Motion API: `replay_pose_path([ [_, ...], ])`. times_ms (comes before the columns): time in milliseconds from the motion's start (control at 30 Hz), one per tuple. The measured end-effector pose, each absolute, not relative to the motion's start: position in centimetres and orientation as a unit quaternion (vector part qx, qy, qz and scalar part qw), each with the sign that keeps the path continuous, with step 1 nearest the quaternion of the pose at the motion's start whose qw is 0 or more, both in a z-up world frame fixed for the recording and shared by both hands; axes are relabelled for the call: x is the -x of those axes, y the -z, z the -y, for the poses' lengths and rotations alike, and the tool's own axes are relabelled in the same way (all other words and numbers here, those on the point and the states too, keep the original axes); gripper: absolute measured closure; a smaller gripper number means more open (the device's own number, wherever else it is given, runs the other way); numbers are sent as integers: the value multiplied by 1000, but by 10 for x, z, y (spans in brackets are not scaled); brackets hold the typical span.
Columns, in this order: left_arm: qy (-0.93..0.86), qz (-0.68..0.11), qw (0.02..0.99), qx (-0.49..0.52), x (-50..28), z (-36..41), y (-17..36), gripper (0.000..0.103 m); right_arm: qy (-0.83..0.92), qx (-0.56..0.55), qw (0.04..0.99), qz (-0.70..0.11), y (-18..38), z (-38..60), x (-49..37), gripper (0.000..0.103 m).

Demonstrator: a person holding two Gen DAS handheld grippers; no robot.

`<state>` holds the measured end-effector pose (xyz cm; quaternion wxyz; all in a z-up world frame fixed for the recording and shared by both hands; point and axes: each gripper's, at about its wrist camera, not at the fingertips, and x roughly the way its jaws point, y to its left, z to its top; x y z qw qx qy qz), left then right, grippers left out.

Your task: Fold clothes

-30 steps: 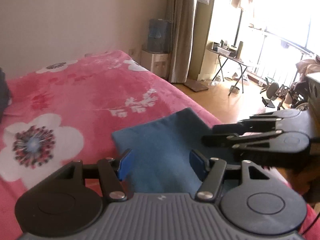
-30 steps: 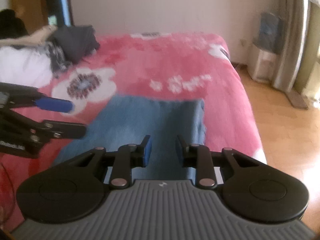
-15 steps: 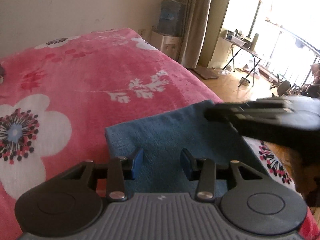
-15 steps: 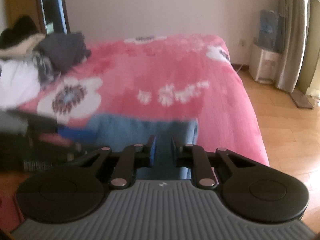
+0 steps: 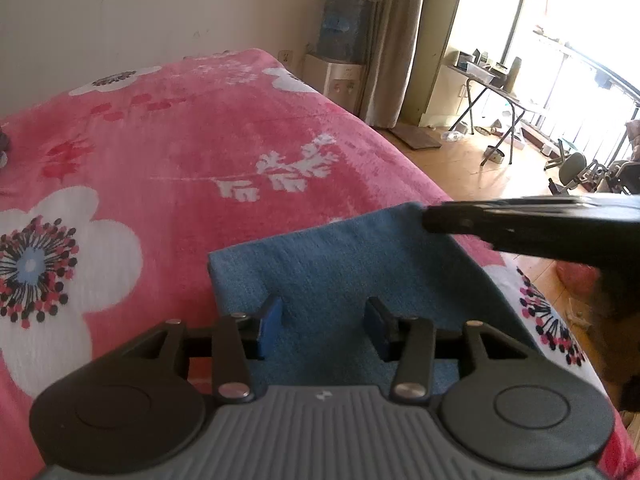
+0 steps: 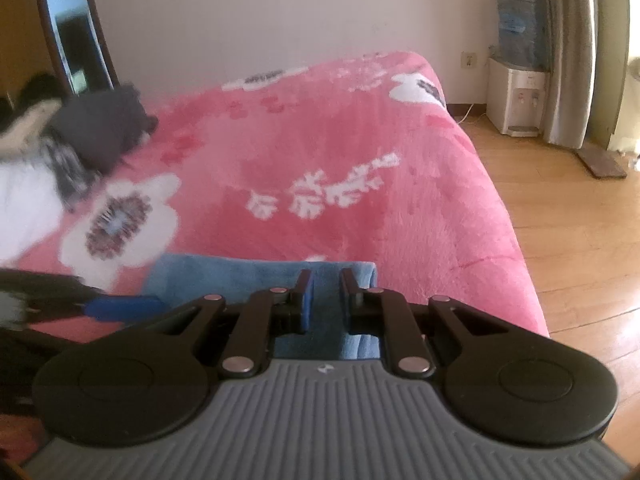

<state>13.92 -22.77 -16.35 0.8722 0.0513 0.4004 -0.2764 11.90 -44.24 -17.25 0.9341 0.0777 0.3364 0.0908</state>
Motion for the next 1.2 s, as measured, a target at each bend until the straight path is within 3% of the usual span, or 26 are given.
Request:
replay_pose_path([
  [233, 276, -399, 872, -66, -137, 233, 165, 50, -106, -67, 926, -357, 172, 442, -82, 90],
  [867, 260, -402, 872, -98, -132, 245, 163, 43, -92, -72, 920, -374, 195, 436, -80, 91],
  [967, 276, -406, 868, -74, -136, 232, 161, 43, -92, -106, 921, -364, 184, 450, -71, 86],
  [1100, 290, -418, 861, -10, -143, 201, 159, 34, -76, -178, 917, -350, 175, 485, -57, 65],
  [1200, 304, -424, 852, 35, -147, 177, 159, 32, -77, -268, 892, -357, 186, 519, -50, 54],
])
